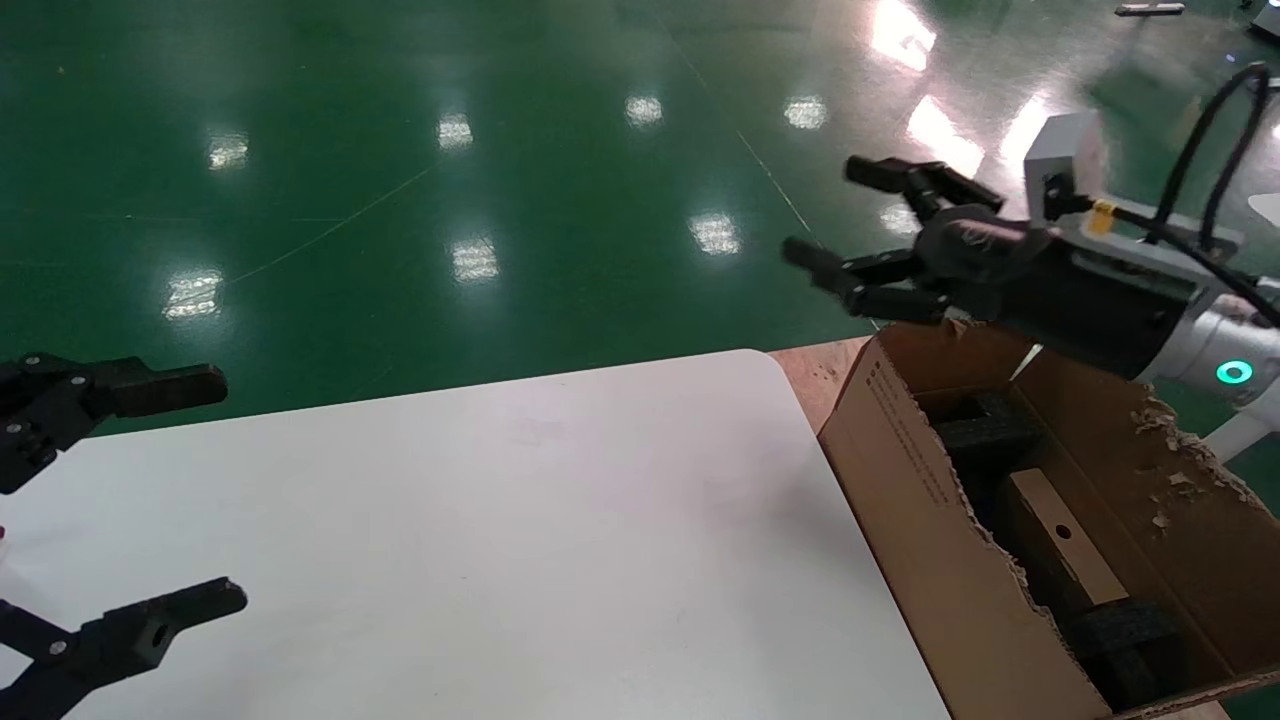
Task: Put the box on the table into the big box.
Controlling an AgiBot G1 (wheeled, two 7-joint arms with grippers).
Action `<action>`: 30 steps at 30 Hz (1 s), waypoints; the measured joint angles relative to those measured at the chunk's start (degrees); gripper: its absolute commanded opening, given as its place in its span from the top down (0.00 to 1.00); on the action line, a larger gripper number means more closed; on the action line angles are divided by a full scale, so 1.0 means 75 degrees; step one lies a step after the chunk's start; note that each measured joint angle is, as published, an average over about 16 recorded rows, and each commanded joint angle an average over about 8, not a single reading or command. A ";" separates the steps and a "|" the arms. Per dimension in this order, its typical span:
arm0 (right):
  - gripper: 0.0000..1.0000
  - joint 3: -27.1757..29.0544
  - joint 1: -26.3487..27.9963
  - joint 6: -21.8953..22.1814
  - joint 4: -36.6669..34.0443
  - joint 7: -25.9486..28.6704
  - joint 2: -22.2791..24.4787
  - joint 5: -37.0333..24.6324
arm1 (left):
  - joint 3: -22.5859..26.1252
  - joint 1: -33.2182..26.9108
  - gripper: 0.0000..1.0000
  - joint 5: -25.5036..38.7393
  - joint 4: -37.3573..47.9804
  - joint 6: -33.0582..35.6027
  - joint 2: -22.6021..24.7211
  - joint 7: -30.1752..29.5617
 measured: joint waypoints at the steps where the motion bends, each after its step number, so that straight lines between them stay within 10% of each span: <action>1: 0.00 0.0269 -0.0102 -0.0047 0.0078 0.0134 -0.0038 -0.0194 | 0.0000 0.0000 0.00 0.0000 0.0000 0.0000 0.0000 0.0000; 30: 0.00 0.7976 -0.3021 -0.1384 0.2300 0.3972 -0.1111 -0.5754 | 0.0001 0.0000 0.00 -0.0001 0.0000 0.0000 0.0000 0.0001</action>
